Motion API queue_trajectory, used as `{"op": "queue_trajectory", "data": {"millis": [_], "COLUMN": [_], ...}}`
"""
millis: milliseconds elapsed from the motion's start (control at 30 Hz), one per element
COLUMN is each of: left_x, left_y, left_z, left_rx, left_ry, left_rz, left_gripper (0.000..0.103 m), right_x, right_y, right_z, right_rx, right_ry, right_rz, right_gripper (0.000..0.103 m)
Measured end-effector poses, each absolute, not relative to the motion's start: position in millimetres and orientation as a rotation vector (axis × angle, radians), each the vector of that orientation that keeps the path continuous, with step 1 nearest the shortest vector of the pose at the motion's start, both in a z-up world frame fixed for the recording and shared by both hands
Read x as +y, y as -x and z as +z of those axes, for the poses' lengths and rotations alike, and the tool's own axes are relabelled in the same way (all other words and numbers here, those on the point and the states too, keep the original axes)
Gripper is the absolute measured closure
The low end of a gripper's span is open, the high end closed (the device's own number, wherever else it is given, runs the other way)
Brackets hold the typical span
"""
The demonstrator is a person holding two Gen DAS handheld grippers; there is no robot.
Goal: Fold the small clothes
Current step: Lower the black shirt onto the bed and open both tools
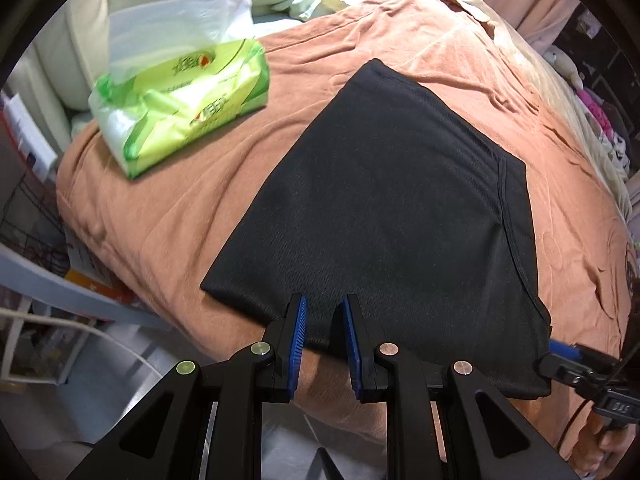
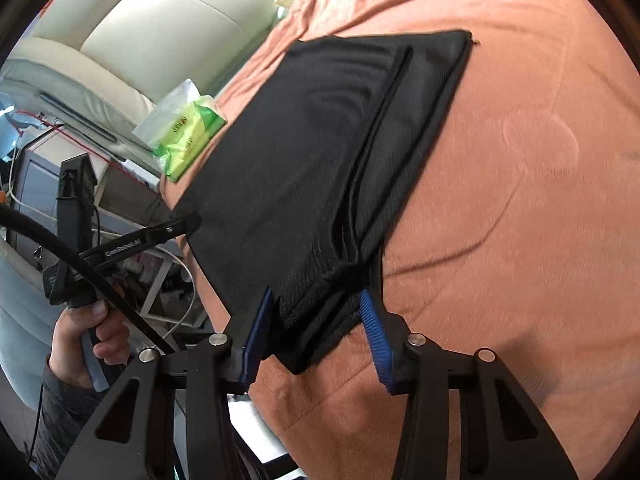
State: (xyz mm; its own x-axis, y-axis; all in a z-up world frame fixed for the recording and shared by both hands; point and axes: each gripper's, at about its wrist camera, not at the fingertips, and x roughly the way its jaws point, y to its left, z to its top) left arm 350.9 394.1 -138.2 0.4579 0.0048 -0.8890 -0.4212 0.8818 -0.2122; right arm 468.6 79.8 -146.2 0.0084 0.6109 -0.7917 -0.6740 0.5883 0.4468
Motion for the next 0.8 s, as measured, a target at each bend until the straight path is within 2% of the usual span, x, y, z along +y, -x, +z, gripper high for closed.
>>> {"op": "queue_trajectory", "data": {"millis": [67, 133, 233, 400, 800], "left_x": [394.7, 393.5, 393.1, 397.4, 430.5], "left_y": [-348.0, -346.0, -343.4, -338.2, -332.4], "left_z": [-138.7, -138.3, -137.3, -137.4, -145.9], "left_rx": [1.065, 1.066, 1.069, 1.067, 1.016], "left_ry": [0.452, 0.451, 0.457, 0.495, 0.625], "left_rz": [0.279, 0.286, 0.299, 0.317, 0.379], "left_gripper": [0.083, 0.083, 0.083, 0.083, 0.08], "right_x": [79.1, 76.5, 76.2, 78.8, 65.1], "right_y": [-468.2, -466.8, -462.2, -462.3, -458.9], "right_z": [-150.4, -155.1, -162.1, -166.7, -166.2], "right_rx": [1.204, 1.237, 1.253, 1.253, 1.256], "right_ry": [0.055, 0.029, 0.005, -0.042, -0.121], "right_rz": [1.001, 1.011, 1.015, 1.029, 1.064], "right_gripper": [0.072, 0.085, 0.091, 0.096, 0.097]}}
